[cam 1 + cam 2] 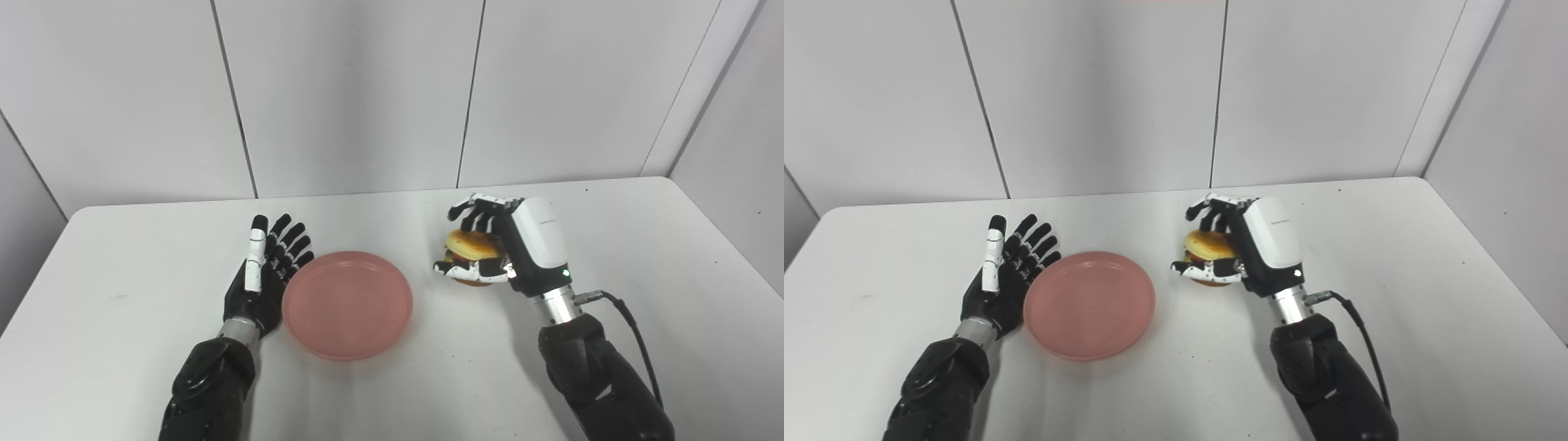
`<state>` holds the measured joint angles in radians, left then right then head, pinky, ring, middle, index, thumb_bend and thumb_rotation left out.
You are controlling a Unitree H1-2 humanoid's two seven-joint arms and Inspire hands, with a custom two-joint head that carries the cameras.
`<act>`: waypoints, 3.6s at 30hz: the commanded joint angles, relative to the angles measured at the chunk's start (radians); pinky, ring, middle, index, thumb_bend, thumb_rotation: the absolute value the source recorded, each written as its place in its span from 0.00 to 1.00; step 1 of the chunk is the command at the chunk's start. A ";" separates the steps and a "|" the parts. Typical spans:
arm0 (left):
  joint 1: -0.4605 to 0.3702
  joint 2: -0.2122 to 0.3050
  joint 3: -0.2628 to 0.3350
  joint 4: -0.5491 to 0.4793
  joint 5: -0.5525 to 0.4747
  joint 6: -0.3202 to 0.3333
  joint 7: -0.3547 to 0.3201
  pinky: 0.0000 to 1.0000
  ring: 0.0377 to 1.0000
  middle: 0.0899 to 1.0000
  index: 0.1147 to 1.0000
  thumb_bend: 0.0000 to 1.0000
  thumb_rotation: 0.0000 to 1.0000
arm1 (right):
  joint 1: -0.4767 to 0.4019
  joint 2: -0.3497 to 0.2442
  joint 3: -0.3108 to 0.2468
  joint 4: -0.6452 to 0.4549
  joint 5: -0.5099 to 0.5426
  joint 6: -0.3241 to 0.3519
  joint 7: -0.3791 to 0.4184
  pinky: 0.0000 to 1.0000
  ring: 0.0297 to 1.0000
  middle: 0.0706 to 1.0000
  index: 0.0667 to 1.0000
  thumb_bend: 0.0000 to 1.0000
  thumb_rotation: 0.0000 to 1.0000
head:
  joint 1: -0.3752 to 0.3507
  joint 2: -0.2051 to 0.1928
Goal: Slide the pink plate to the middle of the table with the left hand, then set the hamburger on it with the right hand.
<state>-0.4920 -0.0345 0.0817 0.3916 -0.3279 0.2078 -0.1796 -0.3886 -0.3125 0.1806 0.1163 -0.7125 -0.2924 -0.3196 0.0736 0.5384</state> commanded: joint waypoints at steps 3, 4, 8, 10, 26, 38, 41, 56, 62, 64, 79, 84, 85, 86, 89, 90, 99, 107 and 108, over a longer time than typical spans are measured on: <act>0.022 -0.017 -0.009 0.049 0.026 0.015 0.025 0.93 0.93 0.91 0.91 0.77 0.87 | -0.076 0.040 0.018 -0.049 -0.038 -0.001 0.008 0.17 0.22 0.34 0.43 0.51 0.15 | 0.024 0.001; 0.021 -0.019 -0.008 0.054 0.026 0.010 0.026 0.94 0.94 0.91 0.91 0.77 0.86 | -0.081 0.050 0.023 -0.048 -0.051 0.000 0.007 0.16 0.21 0.34 0.43 0.51 0.15 | 0.026 0.001; 0.025 -0.024 -0.008 0.062 0.031 -0.003 0.027 0.93 0.94 0.90 0.90 0.78 0.85 | -0.104 0.093 0.048 -0.023 -0.077 0.011 0.020 0.15 0.19 0.33 0.43 0.51 0.15 | 0.044 0.001; 0.024 -0.024 -0.010 0.071 0.032 -0.012 0.025 0.93 0.94 0.90 0.91 0.79 0.84 | -0.110 0.103 0.056 -0.004 -0.077 0.007 0.024 0.15 0.19 0.32 0.43 0.51 0.15 | 0.056 -0.002; -0.009 -0.047 -0.010 0.128 0.036 -0.028 0.048 0.93 0.91 0.88 0.89 0.83 0.80 | -0.229 0.127 0.170 0.327 -0.136 -0.081 -0.084 0.18 0.22 0.34 0.43 0.52 0.15 | 0.146 -0.010; -0.023 -0.045 -0.004 0.181 0.045 -0.060 0.036 0.91 0.92 0.89 0.88 0.84 0.82 | -0.250 0.153 0.232 0.495 -0.134 -0.108 -0.173 0.18 0.22 0.33 0.43 0.51 0.16 | 0.161 -0.013; -0.025 -0.045 -0.004 0.180 0.042 -0.058 0.034 0.91 0.91 0.88 0.88 0.84 0.82 | -0.246 0.152 0.241 0.491 -0.128 -0.115 -0.173 0.18 0.22 0.34 0.43 0.51 0.16 | 0.159 -0.013; -0.029 -0.037 -0.008 0.177 0.042 -0.046 0.018 0.88 0.89 0.85 0.86 0.84 0.81 | -0.203 0.097 0.261 0.393 -0.172 -0.069 -0.148 0.63 0.65 0.67 0.58 0.71 0.73 | 0.145 -0.012; -0.029 -0.031 -0.013 0.166 0.047 -0.039 0.018 0.89 0.90 0.85 0.89 0.82 0.83 | -0.165 0.090 0.228 0.306 -0.134 -0.081 -0.122 0.71 0.77 0.80 0.68 0.76 0.88 | 0.142 -0.015; -0.028 -0.032 -0.010 0.164 0.043 -0.038 0.018 0.90 0.90 0.85 0.88 0.81 0.83 | -0.153 0.090 0.214 0.275 -0.113 -0.087 -0.106 0.71 0.78 0.81 0.71 0.76 0.90 | 0.142 -0.015; 0.004 -0.043 -0.023 0.199 0.063 -0.122 0.010 0.95 0.93 0.90 0.91 0.76 0.87 | -0.078 0.110 0.143 0.188 -0.047 -0.110 -0.110 0.63 0.73 0.78 0.70 0.69 0.82 | 0.150 -0.094; -0.019 -0.046 -0.004 0.211 0.071 -0.125 0.043 0.92 0.90 0.87 0.87 0.79 0.84 | -0.101 0.106 0.113 0.238 -0.026 -0.117 -0.117 0.66 0.74 0.79 0.72 0.65 0.79 | 0.185 -0.047; -0.022 -0.048 0.000 0.214 0.071 -0.128 0.052 0.93 0.90 0.87 0.88 0.80 0.84 | -0.102 0.111 0.099 0.248 0.003 -0.114 -0.105 0.66 0.75 0.79 0.73 0.65 0.79 | 0.185 -0.047; -0.026 -0.050 0.005 0.221 0.072 -0.136 0.060 0.93 0.90 0.87 0.89 0.81 0.83 | -0.103 0.114 0.087 0.258 0.030 -0.113 -0.093 0.67 0.75 0.79 0.73 0.65 0.80 | 0.188 -0.044; -0.023 -0.064 0.012 0.232 0.100 -0.197 0.111 0.92 0.93 0.89 0.91 0.80 0.83 | -0.089 0.138 0.043 0.267 0.160 -0.087 -0.024 0.71 0.78 0.81 0.75 0.63 0.81 | 0.173 -0.027; -0.018 -0.072 0.015 0.237 0.118 -0.234 0.140 0.93 0.94 0.92 0.93 0.80 0.82 | -0.078 0.153 0.023 0.263 0.228 -0.069 0.011 0.72 0.79 0.81 0.76 0.63 0.81 | 0.168 -0.035; 0.043 -0.084 0.006 0.172 0.247 -0.351 0.267 0.99 1.00 1.00 0.99 0.80 0.85 | -0.026 0.250 -0.137 0.231 0.558 0.073 0.143 0.76 0.83 0.89 0.88 0.61 0.99 | 0.128 0.009; 0.047 -0.082 0.006 0.193 0.254 -0.385 0.287 1.00 1.00 1.00 1.00 0.72 0.83 | -0.050 0.236 -0.171 0.306 0.569 0.055 0.134 0.82 0.89 0.94 0.93 0.57 1.00 | 0.115 -0.003; 0.050 -0.082 0.004 0.187 0.255 -0.383 0.286 1.00 1.00 1.00 1.00 0.72 0.83 | -0.052 0.235 -0.174 0.303 0.575 0.063 0.139 0.82 0.89 0.95 0.94 0.57 1.00 | 0.110 0.013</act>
<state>-0.4851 -0.1220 0.0795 0.5452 -0.0750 -0.1853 0.0962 -0.4332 -0.0708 0.0138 0.4161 -0.1362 -0.2095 -0.1832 0.1887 0.5353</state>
